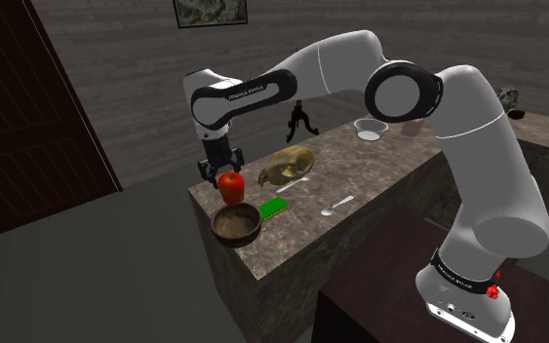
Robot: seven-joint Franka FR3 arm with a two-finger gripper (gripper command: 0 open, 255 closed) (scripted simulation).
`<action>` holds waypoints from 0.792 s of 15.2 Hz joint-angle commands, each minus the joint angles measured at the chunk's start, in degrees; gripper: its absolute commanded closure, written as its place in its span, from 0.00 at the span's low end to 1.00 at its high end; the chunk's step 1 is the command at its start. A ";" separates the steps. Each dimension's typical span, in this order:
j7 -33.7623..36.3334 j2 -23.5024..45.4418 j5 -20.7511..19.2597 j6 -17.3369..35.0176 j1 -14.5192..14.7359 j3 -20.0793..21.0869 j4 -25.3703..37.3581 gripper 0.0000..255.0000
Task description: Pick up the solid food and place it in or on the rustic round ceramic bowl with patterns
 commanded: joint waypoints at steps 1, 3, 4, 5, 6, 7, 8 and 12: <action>0.16 0.78 -0.13 0.79 0.17 -0.08 0.01 1.00; 0.18 1.22 -0.23 2.05 0.15 -0.14 -0.82 1.00; 0.19 1.45 -0.28 2.67 0.14 -0.18 -1.22 1.00; 0.20 1.70 -0.33 3.29 0.13 -0.21 -1.60 1.00; 0.21 1.95 -0.38 3.90 0.13 -0.25 -1.96 1.00; 0.22 2.22 -0.44 4.50 0.13 -0.29 -2.30 1.00; 0.23 2.50 -0.50 5.10 0.14 -0.33 -2.63 1.00; 0.27 3.69 -0.73 7.42 0.17 -0.50 -3.77 1.00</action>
